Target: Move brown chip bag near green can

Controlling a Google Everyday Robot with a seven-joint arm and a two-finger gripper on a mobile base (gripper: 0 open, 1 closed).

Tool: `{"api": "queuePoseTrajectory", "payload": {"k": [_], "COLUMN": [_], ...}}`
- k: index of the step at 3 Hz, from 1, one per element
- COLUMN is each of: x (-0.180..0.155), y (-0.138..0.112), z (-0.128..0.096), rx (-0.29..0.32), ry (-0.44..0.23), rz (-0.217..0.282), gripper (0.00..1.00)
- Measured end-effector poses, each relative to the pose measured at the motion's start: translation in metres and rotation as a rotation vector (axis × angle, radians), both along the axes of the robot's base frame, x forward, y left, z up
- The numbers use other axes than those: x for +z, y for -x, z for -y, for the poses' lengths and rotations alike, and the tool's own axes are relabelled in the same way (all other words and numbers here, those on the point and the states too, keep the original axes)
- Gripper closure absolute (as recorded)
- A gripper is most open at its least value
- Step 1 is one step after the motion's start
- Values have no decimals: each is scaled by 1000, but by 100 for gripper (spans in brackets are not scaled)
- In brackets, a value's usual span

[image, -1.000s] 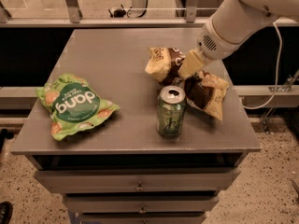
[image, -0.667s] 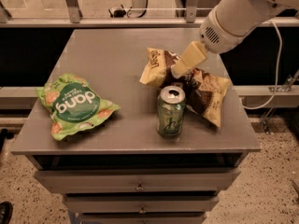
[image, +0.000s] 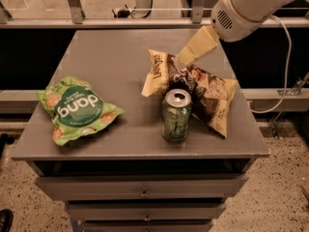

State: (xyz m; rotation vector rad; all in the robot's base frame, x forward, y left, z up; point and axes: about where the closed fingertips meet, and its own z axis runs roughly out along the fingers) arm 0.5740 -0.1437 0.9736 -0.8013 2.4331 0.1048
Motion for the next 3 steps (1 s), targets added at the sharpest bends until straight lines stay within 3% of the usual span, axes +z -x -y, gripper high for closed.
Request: {"api": "queuePoseTrajectory", "payload": {"k": [1,2,3], "x": [35,62,64], "y": [2,6,7], "z": [27,74,73], "rx": [-29,-61,-43], "ry": [7,-19,-22], "rz": [89,197,211], "gripper": [0,0,0]}}
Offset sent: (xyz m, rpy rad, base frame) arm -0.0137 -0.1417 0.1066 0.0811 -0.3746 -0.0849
